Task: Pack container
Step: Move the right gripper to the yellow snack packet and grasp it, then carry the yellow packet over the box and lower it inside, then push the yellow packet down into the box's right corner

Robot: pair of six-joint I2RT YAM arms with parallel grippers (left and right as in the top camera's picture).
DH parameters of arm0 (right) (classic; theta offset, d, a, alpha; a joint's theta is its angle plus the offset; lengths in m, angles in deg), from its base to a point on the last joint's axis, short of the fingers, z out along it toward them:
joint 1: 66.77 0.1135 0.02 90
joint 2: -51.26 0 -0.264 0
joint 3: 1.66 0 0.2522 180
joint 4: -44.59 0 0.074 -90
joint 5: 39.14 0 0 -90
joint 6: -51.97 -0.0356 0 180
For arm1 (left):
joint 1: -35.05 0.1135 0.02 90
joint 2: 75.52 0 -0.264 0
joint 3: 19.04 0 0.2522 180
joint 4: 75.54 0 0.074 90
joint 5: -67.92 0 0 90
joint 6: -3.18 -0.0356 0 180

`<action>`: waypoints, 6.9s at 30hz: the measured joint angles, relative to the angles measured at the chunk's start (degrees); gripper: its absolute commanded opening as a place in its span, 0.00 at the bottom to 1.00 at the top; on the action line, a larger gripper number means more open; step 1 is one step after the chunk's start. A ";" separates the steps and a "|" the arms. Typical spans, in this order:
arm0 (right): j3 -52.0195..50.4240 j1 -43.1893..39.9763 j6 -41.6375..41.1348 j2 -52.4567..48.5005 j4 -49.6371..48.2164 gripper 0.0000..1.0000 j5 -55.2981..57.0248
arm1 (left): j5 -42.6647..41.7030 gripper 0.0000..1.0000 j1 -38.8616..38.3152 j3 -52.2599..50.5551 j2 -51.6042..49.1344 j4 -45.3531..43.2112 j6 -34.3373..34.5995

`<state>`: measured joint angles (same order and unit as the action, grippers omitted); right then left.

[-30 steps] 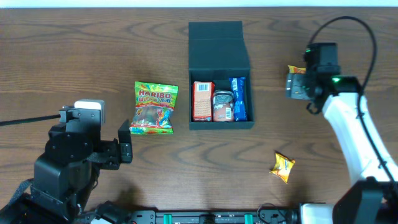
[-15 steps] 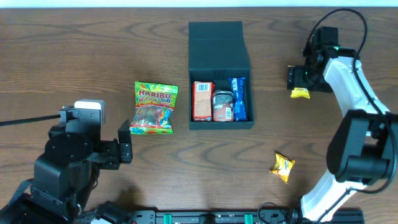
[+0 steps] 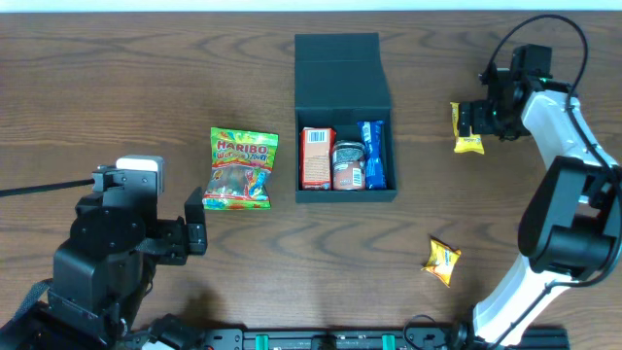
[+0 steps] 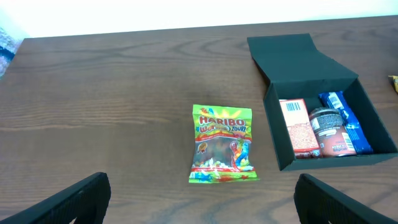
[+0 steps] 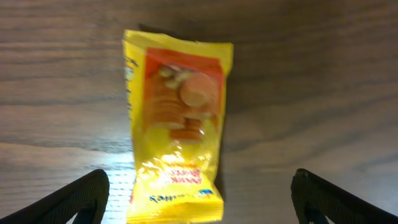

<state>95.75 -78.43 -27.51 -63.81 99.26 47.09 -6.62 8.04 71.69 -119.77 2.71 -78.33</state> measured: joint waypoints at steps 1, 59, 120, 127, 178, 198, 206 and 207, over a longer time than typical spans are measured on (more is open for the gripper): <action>0.00 0.00 0.42 -0.13 -0.13 0.95 -0.76 | 0.00 0.96 0.00 0.00 0.00 0.00 0.00; 9.31 15.10 10.23 7.37 15.78 0.36 -1.92 | 0.00 0.95 0.00 0.00 0.00 0.02 0.02; 15.76 30.86 37.59 -3.74 17.49 0.68 -2.97 | 0.00 0.95 0.00 0.00 0.00 0.02 0.00; 15.76 30.86 37.53 -3.74 16.17 0.77 -1.73 | 0.00 0.96 0.00 0.00 0.00 0.00 0.00; 12.46 30.10 31.91 0.94 16.79 0.01 -1.75 | 0.00 0.95 0.00 0.00 0.00 0.00 0.02; -12.66 36.79 -42.38 25.38 6.67 0.01 13.33 | 0.00 0.95 0.00 0.00 0.00 -0.02 0.00; -20.44 38.97 -58.07 25.46 -2.08 0.01 14.97 | 0.00 0.95 0.00 0.00 0.00 0.00 0.00; -20.52 38.97 -58.73 25.46 -2.21 0.01 15.08 | 0.00 0.95 0.00 0.00 0.00 0.02 0.02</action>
<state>75.23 -39.46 -86.24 -38.34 97.05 62.17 -6.62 8.04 71.69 -119.77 2.73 -78.31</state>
